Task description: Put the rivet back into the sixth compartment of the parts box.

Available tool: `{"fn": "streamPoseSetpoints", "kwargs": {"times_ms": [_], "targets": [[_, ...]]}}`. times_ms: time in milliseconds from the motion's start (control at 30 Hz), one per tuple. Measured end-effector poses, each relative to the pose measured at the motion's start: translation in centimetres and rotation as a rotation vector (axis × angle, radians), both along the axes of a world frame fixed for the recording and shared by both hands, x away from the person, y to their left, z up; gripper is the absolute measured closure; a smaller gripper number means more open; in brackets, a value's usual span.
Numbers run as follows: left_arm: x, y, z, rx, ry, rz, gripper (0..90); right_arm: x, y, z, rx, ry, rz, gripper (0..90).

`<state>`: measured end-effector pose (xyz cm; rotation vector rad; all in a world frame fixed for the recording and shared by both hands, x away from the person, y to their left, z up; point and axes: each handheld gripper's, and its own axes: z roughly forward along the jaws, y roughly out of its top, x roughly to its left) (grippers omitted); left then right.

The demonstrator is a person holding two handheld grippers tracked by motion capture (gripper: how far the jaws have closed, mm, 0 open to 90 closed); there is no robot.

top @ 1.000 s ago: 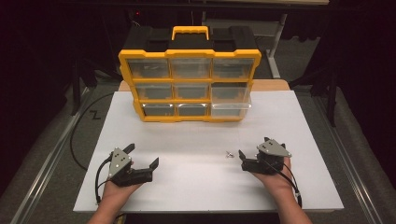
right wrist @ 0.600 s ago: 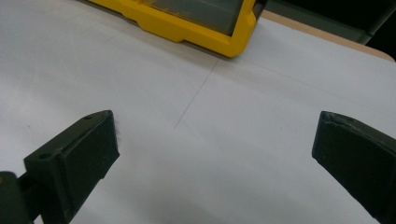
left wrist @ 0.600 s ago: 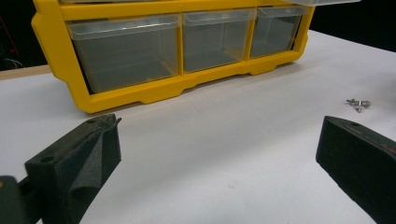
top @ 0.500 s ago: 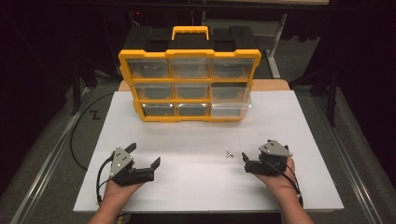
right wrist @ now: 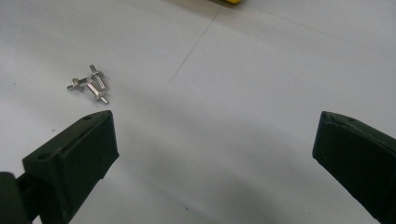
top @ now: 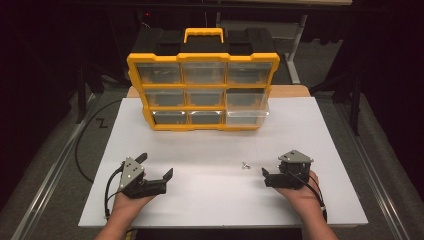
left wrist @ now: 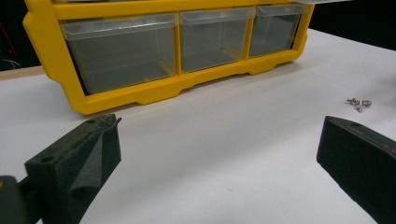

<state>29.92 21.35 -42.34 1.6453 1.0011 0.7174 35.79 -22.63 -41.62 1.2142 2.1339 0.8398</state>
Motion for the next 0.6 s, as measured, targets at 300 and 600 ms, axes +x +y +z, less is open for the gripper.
{"fn": "streamPoseSetpoints", "kwargs": {"times_ms": [300,600], "targets": [[0.01,0.05,-0.11,0.021,0.027,0.012,0.5,0.37,-0.14,-0.12,0.006,0.096,0.015,1.1],[-0.52,0.21,0.15,0.009,-0.005,0.018,0.3,0.37,0.10,0.66,-0.038,0.197,0.057,1.3]]}}
